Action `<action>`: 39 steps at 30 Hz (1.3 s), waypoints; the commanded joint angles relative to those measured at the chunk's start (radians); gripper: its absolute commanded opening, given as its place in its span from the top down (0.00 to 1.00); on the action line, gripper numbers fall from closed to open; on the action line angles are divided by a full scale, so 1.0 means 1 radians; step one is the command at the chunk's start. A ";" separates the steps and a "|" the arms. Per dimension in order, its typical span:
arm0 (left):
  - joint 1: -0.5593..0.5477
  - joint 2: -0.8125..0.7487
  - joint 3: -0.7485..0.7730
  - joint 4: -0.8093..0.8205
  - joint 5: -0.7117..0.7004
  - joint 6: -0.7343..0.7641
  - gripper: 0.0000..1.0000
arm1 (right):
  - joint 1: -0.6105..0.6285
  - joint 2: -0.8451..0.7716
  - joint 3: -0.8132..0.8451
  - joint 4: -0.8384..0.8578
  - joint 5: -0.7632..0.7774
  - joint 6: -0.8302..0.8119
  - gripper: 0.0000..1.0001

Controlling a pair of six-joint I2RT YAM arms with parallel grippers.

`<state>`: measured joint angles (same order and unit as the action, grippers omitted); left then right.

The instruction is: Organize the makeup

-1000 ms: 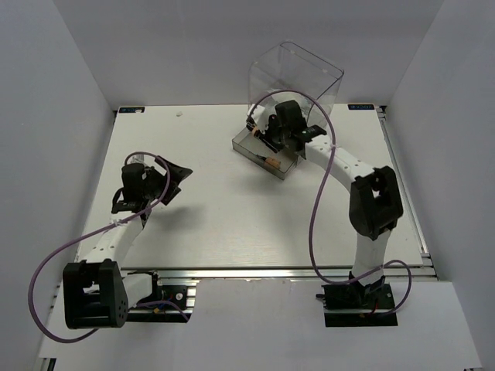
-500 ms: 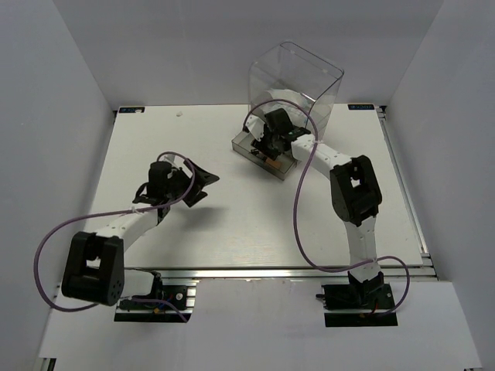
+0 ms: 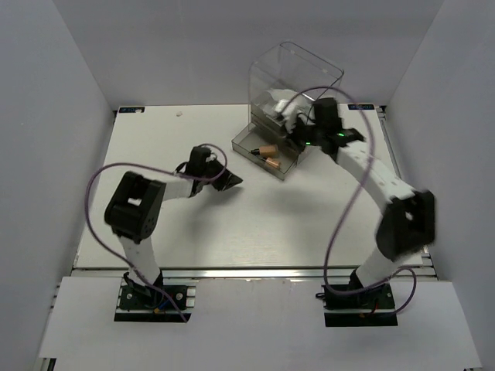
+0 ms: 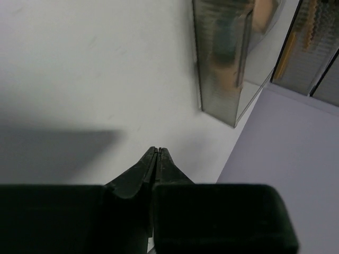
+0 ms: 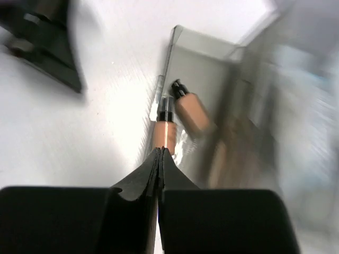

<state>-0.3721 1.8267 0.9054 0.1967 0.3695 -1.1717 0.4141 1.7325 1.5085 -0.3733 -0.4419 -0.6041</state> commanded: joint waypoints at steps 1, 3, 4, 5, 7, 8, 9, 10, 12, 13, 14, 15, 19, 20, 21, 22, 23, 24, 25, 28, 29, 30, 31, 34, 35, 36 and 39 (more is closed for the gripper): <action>-0.045 0.103 0.203 -0.121 -0.021 0.006 0.87 | -0.101 -0.324 -0.265 0.378 -0.166 0.169 1.00; -0.060 0.193 0.286 -0.181 -0.035 0.012 0.88 | -0.129 -0.476 -0.457 0.524 -0.021 0.240 1.00; -0.065 0.219 0.356 -0.241 -0.050 0.014 0.88 | -0.147 -0.514 -0.505 0.581 0.023 0.254 1.00; -0.067 0.245 0.390 -0.264 -0.058 0.012 0.88 | -0.156 -0.548 -0.539 0.629 0.054 0.262 1.00; -0.070 0.316 0.472 -0.307 -0.079 0.003 0.88 | -0.190 -0.611 -0.589 0.626 0.089 0.265 1.00; -0.070 0.333 0.490 -0.310 -0.090 -0.005 0.88 | -0.202 -0.634 -0.596 0.608 0.098 0.288 1.00; -0.070 0.351 0.509 -0.315 -0.102 -0.014 0.88 | -0.224 -0.642 -0.602 0.600 0.115 0.302 1.00; -0.070 0.382 0.542 -0.309 -0.116 -0.032 0.88 | -0.236 -0.648 -0.613 0.591 0.118 0.314 1.00; -0.070 0.410 0.576 -0.287 -0.119 -0.051 0.86 | -0.259 -0.666 -0.625 0.579 0.126 0.340 1.00; -0.070 0.436 0.608 -0.267 -0.121 -0.066 0.85 | -0.264 -0.669 -0.639 0.577 0.126 0.346 1.00; -0.071 0.447 0.621 -0.249 -0.119 -0.072 0.81 | -0.267 -0.679 -0.646 0.576 0.127 0.349 1.00; -0.070 0.459 0.636 -0.235 -0.118 -0.081 0.78 | -0.270 -0.683 -0.653 0.571 0.134 0.355 1.00; -0.070 0.519 0.737 -0.212 -0.112 -0.101 0.58 | -0.278 -0.697 -0.676 0.554 0.146 0.377 1.00; -0.070 0.545 0.756 -0.212 -0.104 -0.106 0.56 | -0.279 -0.705 -0.686 0.554 0.149 0.380 1.00; -0.071 0.557 0.794 -0.215 -0.103 -0.112 0.50 | -0.279 -0.708 -0.692 0.554 0.154 0.382 1.00; -0.073 0.568 0.808 -0.211 -0.100 -0.123 0.49 | -0.281 -0.709 -0.699 0.556 0.157 0.382 1.00; -0.071 0.578 0.820 -0.206 -0.096 -0.131 0.48 | -0.281 -0.714 -0.703 0.554 0.160 0.382 1.00; -0.073 0.595 0.832 -0.204 -0.090 -0.143 0.47 | -0.282 -0.718 -0.709 0.554 0.166 0.382 1.00; -0.073 0.605 0.837 -0.166 -0.086 -0.169 0.47 | -0.282 -0.719 -0.712 0.553 0.172 0.380 1.00; -0.073 0.635 0.863 -0.140 -0.072 -0.204 0.45 | -0.285 -0.719 -0.719 0.548 0.189 0.380 1.00; -0.074 0.641 0.868 -0.131 -0.069 -0.213 0.44 | -0.287 -0.720 -0.722 0.547 0.193 0.382 1.00; -0.076 0.652 0.872 -0.119 -0.069 -0.221 0.41 | -0.288 -0.722 -0.729 0.545 0.198 0.380 1.00; -0.076 0.658 0.885 -0.112 -0.069 -0.238 0.38 | -0.288 -0.725 -0.731 0.545 0.198 0.380 1.00; -0.077 0.686 0.918 -0.082 -0.064 -0.273 0.35 | -0.291 -0.731 -0.740 0.545 0.206 0.380 1.00; -0.077 0.692 0.928 -0.077 -0.064 -0.281 0.34 | -0.293 -0.734 -0.742 0.544 0.207 0.382 1.00; -0.079 0.700 0.938 -0.068 -0.063 -0.298 0.34 | -0.294 -0.734 -0.743 0.544 0.210 0.383 1.00; -0.077 0.729 0.984 -0.071 -0.060 -0.318 0.34 | -0.296 -0.740 -0.746 0.540 0.216 0.383 1.00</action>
<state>-0.4423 2.5244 1.8442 0.1204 0.3367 -1.4513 0.1246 1.0195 0.7696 0.1452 -0.2474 -0.2348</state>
